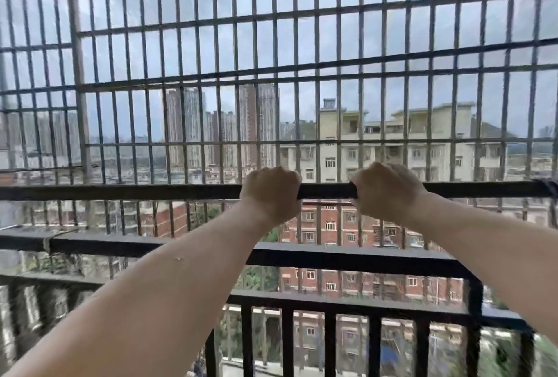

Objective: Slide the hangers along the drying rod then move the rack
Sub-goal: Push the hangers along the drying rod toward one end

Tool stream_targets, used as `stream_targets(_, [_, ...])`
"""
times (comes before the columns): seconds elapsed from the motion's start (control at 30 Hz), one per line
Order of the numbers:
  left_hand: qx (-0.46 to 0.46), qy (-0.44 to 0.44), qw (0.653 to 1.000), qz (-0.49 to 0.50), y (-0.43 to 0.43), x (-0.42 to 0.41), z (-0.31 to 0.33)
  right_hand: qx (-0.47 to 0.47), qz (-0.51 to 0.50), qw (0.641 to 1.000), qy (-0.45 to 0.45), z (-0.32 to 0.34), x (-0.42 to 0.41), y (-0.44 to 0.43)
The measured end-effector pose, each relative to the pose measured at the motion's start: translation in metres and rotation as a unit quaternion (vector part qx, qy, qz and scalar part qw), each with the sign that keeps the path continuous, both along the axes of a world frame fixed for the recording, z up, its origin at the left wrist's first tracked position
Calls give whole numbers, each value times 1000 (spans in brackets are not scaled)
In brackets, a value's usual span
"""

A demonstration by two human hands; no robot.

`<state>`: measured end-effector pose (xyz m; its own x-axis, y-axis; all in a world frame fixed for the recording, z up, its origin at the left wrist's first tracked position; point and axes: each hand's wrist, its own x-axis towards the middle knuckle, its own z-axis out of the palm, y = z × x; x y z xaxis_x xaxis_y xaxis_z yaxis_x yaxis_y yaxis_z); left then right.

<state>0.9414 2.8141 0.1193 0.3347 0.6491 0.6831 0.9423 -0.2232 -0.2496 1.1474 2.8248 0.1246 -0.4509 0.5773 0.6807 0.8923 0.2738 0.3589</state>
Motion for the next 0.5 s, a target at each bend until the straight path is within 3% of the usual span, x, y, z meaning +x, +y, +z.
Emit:
stream_targets(0.27, [-1,-8,1000,1,22,12,-3,6,9,1000,-3,-2,13,28])
stream_targets(0.5, [44,16,999,-25,47,10,-2,6,-3,999,48,-4,10,41])
